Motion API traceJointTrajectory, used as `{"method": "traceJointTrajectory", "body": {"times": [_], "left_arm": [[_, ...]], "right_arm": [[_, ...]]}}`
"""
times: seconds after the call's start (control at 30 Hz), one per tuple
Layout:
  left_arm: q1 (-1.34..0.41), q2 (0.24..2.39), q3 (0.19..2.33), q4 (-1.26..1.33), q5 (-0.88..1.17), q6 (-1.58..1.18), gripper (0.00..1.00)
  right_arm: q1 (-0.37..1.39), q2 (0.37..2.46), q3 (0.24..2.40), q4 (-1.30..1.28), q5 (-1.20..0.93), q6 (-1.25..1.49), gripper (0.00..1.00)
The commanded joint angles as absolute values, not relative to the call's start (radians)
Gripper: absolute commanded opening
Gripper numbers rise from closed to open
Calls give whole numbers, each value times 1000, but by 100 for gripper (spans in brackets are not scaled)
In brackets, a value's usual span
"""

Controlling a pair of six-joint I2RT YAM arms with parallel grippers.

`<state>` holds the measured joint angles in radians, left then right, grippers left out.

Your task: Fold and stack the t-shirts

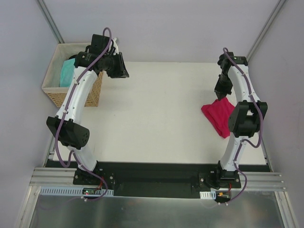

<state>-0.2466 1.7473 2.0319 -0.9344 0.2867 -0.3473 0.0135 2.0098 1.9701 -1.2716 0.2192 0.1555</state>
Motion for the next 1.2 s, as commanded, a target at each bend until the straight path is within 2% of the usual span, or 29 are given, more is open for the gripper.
{"method": "traceJointTrajectory", "body": {"times": [0.0, 0.13, 0.23, 0.27, 0.33, 0.37, 0.43, 0.53, 0.57, 0.63, 0.67, 0.77, 0.87, 0.9, 0.93, 1.17], "left_arm": [[-235, 1764, 2068, -951, 307, -356, 22], [-235, 1779, 2046, -936, 331, -348, 21], [-235, 1778, 1993, -867, 359, -315, 20], [-236, 1764, 1979, -847, 367, -299, 20], [-238, 1743, 1939, -777, 367, -244, 26], [-238, 1714, 1922, -752, 354, -227, 28], [-238, 1683, 1879, -685, 316, -180, 33], [-236, 1599, 1787, -605, 243, -158, 37], [-236, 1541, 1749, -531, 229, -155, 40], [-236, 1482, 1631, -453, 175, -150, 44], [-236, 1435, 1597, -399, 148, -147, 53], [-235, 1378, 1511, -361, 49, -132, 73], [-235, 1349, 1474, -345, -45, -103, 85], [-235, 1339, 1456, -328, -67, -100, 95], [-233, 1333, 1447, -319, -86, -94, 99], [-203, 1281, 1352, -267, -172, -87, 99]], "right_arm": [[54, 1915, 1991, -1381, 212, 172, 1], [77, 1868, 1941, -1194, 80, 132, 1], [84, 1829, 1855, -907, -206, 95, 9], [89, 1816, 1832, -758, -326, 91, 15], [126, 1758, 1772, -626, -376, 49, 24], [141, 1737, 1760, -542, -368, 28, 33], [176, 1671, 1708, -474, -324, -35, 41], [198, 1599, 1637, -347, -171, -52, 58], [198, 1560, 1597, -297, -138, -57, 72], [199, 1537, 1585, -273, -69, -75, 80], [201, 1531, 1597, -284, -45, -104, 84], [207, 1531, 1614, -302, 44, -161, 95], [206, 1543, 1647, -330, 71, -215, 97], [204, 1546, 1661, -334, 77, -221, 98], [204, 1546, 1660, -336, 83, -224, 98], [189, 1519, 1614, -360, 104, -238, 97]]}}
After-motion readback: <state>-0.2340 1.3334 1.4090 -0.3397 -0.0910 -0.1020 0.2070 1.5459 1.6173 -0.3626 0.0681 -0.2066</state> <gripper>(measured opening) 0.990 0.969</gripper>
